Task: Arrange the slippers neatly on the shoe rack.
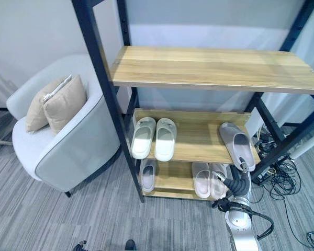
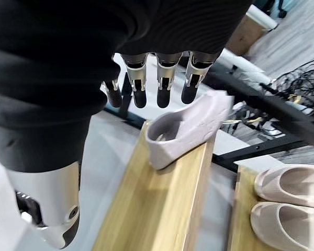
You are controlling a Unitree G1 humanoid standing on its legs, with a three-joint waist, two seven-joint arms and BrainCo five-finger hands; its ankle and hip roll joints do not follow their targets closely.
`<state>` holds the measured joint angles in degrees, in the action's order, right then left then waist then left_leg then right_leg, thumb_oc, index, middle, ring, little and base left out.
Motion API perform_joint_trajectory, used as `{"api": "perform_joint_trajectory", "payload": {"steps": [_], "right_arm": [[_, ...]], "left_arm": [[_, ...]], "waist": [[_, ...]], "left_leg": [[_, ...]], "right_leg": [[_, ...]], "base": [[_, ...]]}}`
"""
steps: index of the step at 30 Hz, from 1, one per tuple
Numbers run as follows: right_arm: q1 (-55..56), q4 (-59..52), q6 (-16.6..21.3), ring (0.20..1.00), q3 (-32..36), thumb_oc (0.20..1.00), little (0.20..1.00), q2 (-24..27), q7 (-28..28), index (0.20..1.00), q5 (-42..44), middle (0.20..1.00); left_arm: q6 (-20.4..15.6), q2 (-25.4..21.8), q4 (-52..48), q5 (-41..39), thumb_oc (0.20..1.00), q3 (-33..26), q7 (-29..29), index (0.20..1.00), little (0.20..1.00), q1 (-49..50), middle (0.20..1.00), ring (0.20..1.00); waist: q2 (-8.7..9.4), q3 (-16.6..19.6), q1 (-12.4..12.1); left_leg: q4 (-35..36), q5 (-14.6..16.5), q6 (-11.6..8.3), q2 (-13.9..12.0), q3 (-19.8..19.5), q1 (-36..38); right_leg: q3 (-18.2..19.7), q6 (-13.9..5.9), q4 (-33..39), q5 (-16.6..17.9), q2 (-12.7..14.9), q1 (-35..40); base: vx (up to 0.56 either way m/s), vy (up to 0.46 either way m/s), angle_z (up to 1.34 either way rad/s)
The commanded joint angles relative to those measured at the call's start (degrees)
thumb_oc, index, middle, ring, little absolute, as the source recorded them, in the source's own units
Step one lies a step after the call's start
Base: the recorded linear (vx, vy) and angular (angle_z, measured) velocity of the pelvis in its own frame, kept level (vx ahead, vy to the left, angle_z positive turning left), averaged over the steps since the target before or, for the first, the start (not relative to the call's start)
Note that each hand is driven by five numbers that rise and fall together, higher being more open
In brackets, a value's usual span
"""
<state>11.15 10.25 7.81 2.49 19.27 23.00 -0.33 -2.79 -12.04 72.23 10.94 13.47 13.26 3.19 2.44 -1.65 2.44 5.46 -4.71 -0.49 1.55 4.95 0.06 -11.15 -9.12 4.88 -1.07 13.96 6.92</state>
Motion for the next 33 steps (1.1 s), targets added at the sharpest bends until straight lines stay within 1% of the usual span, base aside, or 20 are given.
{"api": "perform_joint_trajectory", "payload": {"steps": [1, 2, 3, 5, 6, 8, 9, 10, 13, 14, 15, 16, 18, 20, 22, 23, 24, 27, 30, 33], "right_arm": [[-6.31, -4.52, 3.07, 1.0, 0.62, 1.0, 1.0, 5.06, -3.4, 1.0, -2.03, 1.0], [-6.07, -4.48, 3.0, 1.0, 0.52, 1.0, 1.0, 5.34, -3.91, 1.0, -2.84, 1.0], [-6.82, -4.46, 3.28, 1.0, -0.11, 1.0, 1.0, 5.8, -4.27, 1.0, -3.94, 1.0], [-7.29, -4.72, 3.4, 1.0, -0.96, 1.0, 1.0, 5.88, -4.56, 1.0, -4.47, 1.0], [-7.47, -4.75, 3.19, 1.0, -1.63, 1.0, 1.0, 6.04, -5.06, 1.0, -4.85, 1.0], [-8.16, -4.04, 3.04, 1.0, -3.02, 1.0, 1.0, 6.19, -5.53, 1.0, -4.89, 1.0], [-7.55, -5.14, 3.08, 1.0, -3.14, 1.0, 1.0, 5.72, -6.01, 1.0, -4.36, 1.0], [-6.54, -6.12, 3.43, 1.0, -3.35, 1.0, 1.0, 5.61, -5.91, 1.0, -4.01, 1.0], [-5.37, -8.81, 3.37, 1.0, -4.5, 1.0, 1.0, 7.66, -6.54, 1.0, -7.84, 1.0], [-6.02, -9.26, 3.94, 1.0, -5.04, 1.0, 1.0, 8.89, -5.9, 1.0, -8.12, 1.0], [-5.99, -9.45, 4.07, 1.0, -5.0, 1.0, 1.0, 9.28, -5.68, 1.0, -8.03, 1.0], [-6.05, -9.63, 4.38, 1.0, -5.61, 1.0, 1.0, 10.28, -5.38, 1.0, -8.05, 1.0], [-6.96, -9.52, 4.1, 1.0, -6.61, 1.0, 1.0, 11.64, -5.91, 1.0, -8.51, 1.0], [-8.54, -8.9, 4.13, 1.0, -7.22, 1.0, 1.0, 12.0, -5.43, 1.0, -8.55, 1.0], [-9.05, -9.27, 4.32, 1.0, -8.04, 1.0, 1.0, 12.17, -6.4, 1.0, -8.74, 1.0], [-9.31, -9.46, 4.42, 1.0, -8.37, 1.0, 1.0, 12.37, -6.97, 1.0, -9.22, 1.0], [-9.66, -10.14, 4.36, 1.0, -8.87, 1.0, 1.0, 12.17, -7.61, 1.0, -10.0, 1.0], [-10.1, -10.02, 3.94, 1.0, -9.42, 1.0, 1.0, 11.39, -7.62, 1.0, -10.72, 1.0], [-10.56, -9.9, 3.11, 1.0, -9.48, 1.0, 1.0, 10.21, -7.65, 1.0, -11.48, 1.0], [-11.5, -9.2, 2.96, 1.0, -9.41, 1.0, 1.0, 9.44, -7.29, 1.0, -10.34, 1.0]], "left_arm": [[-1.04, 3.22, 3.53, 3.77, 1.0, 2.68, -2.52, 1.0, 1.0, -3.26, 1.0, 1.0], [-1.03, 3.17, 3.62, 4.18, 1.0, 2.71, -2.96, 1.0, 1.0, -3.43, 1.0, 1.0], [-1.25, 2.87, 3.62, 4.47, 1.0, 2.66, -3.16, 1.0, 1.0, -4.05, 1.0, 1.0], [-1.29, 2.53, 3.67, 3.98, 1.0, 2.14, -3.07, 1.0, 1.0, -3.94, 1.0, 1.0], [-1.3, 2.2, 3.59, 3.14, 1.0, 1.16, -2.85, 1.0, 1.0, -3.53, 1.0, 1.0], [-1.44, 1.69, 3.47, 1.91, 1.0, 0.29, -2.75, 1.0, 1.0, -3.26, 1.0, 1.0], [-1.43, 1.46, 3.75, 1.58, 1.0, -0.49, -2.28, 1.0, 1.0, -3.34, 1.0, 1.0], [-1.35, 1.23, 3.81, 0.04, 1.0, -1.58, -1.5, 1.0, 1.0, -3.61, 1.0, 1.0], [-1.5, 2.06, 3.91, -0.27, 1.0, -2.16, -0.75, 1.0, 1.0, -3.11, 1.0, 1.0], [-1.72, 2.67, 2.82, 0.4, 1.0, -0.18, -0.7, 1.0, 1.0, -3.86, 1.0, 1.0], [-1.91, 2.76, 2.32, 0.3, 1.0, 0.26, -0.73, 1.0, 1.0, -4.09, 1.0, 1.0], [-2.59, 2.91, 1.07, -0.91, 1.0, 0.63, -0.37, 1.0, 1.0, -4.39, 1.0, 1.0], [-2.96, 2.75, 0.47, -3.29, 1.0, -0.2, 0.23, 1.0, 1.0, -4.62, 1.0, 1.0], [-2.95, 2.71, 0.96, -3.38, 1.0, 0.18, 0.32, 1.0, 1.0, -5.31, 1.0, 1.0], [-2.43, 2.73, 2.7, -2.14, 1.0, 0.11, -0.14, 1.0, 1.0, -4.7, 1.0, 1.0], [-1.78, 2.88, 4.31, -0.96, 1.0, -0.21, -0.57, 1.0, 1.0, -3.69, 1.0, 1.0], [-1.18, 2.7, 5.7, 0.08, 1.0, -1.02, -0.96, 1.0, 1.0, -2.54, 1.0, 1.0], [-1.2, 2.2, 5.84, -0.47, 1.0, -2.09, -1.12, 1.0, 1.0, -1.9, 1.0, 1.0], [-1.46, 1.76, 4.63, -1.17, 1.0, -2.31, -1.09, 1.0, 1.0, -1.82, 1.0, 1.0], [-1.8, 1.86, 3.42, -1.19, 1.0, -0.95, -1.5, 1.0, 1.0, -2.01, 1.0, 1.0]], "waist": [[-0.9, -5.12, -2.88], [-0.9, -5.13, -2.69], [-1.07, -6.24, -2.31], [-1.47, -7.54, -2.37], [-1.59, -8.07, -2.44], [-1.74, -8.43, -2.57], [-1.68, -8.6, -2.29], [-1.32, -7.89, -2.22], [-2.04, -6.37, -2.2], [-2.6, -6.82, -1.83], [-2.68, -6.86, -1.54], [-2.69, -7.62, -1.48], [-2.59, -8.72, -2.28], [-2.03, -9.17, -3.23], [-2.11, -8.53, -3.57], [-2.37, -7.77, -3.73], [-2.32, -7.3, -3.81], [-2.24, -6.74, -4.04], [-1.92, -6.07, -4.23], [-1.74, -5.9, -4.43]], "left_leg": [[-5.84, 11.67, -0.76, -2.5, -0.54, 3.57], [-5.75, 11.85, -0.48, -2.34, -0.37, 3.67], [-5.48, 11.86, 0.22, -2.23, 1.09, 3.95], [-5.45, 12.02, 0.26, -2.76, 2.77, 4.52], [-5.04, 12.03, 0.08, -3.09, 4.46, 5.55], [-4.65, 11.79, -0.42, -3.75, 6.05, 6.28], [-5.16, 11.57, -1.17, -4.57, 5.34, 5.83], [-5.3, 10.76, -1.75, -5.04, 4.61, 5.14], [-4.1, 9.01, -3.55, -7.41, 3.71, 5.42], [-5.66, 7.88, -4.86, -9.52, 3.19, 3.16], [-7.73, 8.09, -5.14, -10.18, 3.15, 1.99], [-14.6, 9.42, -5.85, -10.89, 2.89, -0.29], [-17.81, 7.32, -6.42, -11.44, 1.52, -3.91], [-14.65, 5.47, -6.63, -10.81, -0.8, -5.82], [-10.95, 5.33, -6.29, -10.46, -2.12, -4.71], [-8.84, 5.84, -5.91, -9.36, -3.78, -3.59], [-7.46, 6.32, -5.07, -8.25, -3.55, -1.75], [-5.69, 6.59, -4.28, -7.5, -1.87, 0.34], [-2.9, 6.68, -3.47, -6.68, -0.3, 2.54], [-1.98, 6.94, -3.06, -6.14, -0.06, 3.24]], "right_leg": [[-1.17, -1.83, -6.33, 0.28, 2.7, -0.49], [-0.91, -1.96, -6.96, 0.28, 2.88, -0.94], [0.12, -2.31, -11.68, 1.61, 3.53, -4.59], [-1.1, -2.53, -15.66, 2.52, 4.22, -7.78], [-3.61, -2.69, -15.35, 4.28, 5.09, -9.17], [-6.28, -2.29, -12.54, 5.4, 4.75, -9.84], [-4.76, -2.53, -10.57, 4.73, 3.65, -9.66], [-3.09, -1.76, -8.84, 3.95, 2.08, -8.94], [-4.25, -0.35, -8.09, 1.7, -0.3, -7.37], [-4.94, 1.01, -8.81, -0.44, -1.82, -7.45], [-5.42, 1.54, -8.79, -1.21, -2.23, -7.25], [-6.0, 2.67, -8.72, -2.54, -3.03, -6.06], [-6.84, 3.61, -9.58, -4.2, -3.21, -5.67], [-6.8, 3.55, -9.93, -3.85, -3.02, -5.6], [-6.12, 2.95, -9.57, -3.7, -3.22, -5.17], [-5.47, 2.64, -9.46, -3.46, -3.0, -4.6], [-4.05, 2.32, -9.27, -2.64, -2.36, -4.34], [-2.94, 1.62, -8.26, -1.7, -1.83, -4.03], [-2.56, 0.61, -6.51, -0.47, -1.11, -3.59], [-2.66, 0.04, -5.09, 0.39, -0.73, -3.19]], "base": [[-0.04, 0.051, -0.25], [-0.11, 0.067, -0.2], [-0.12, 0.06, -0.29], [-0.09, -0.007, -0.59], [-0.02, -0.105, -0.79], [0.01, -0.213, -0.9], [0.04, -0.398, -0.61], [0.07, -0.418, 0.14], [0.08, -0.43, 0.62], [-0.05, -0.411, 0.27], [-0.05, -0.441, 0.62], [0.0, -0.262, 0.71], [0.01, -0.126, 0.47], [0.06, 0.012, 0.06], [0.17, 0.106, -0.09], [0.28, 0.27, -0.33], [0.25, 0.281, -0.47], [0.12, 0.163, -0.48], [0.1, 0.143, -0.23], [0.06, 0.075, -0.02]]}}
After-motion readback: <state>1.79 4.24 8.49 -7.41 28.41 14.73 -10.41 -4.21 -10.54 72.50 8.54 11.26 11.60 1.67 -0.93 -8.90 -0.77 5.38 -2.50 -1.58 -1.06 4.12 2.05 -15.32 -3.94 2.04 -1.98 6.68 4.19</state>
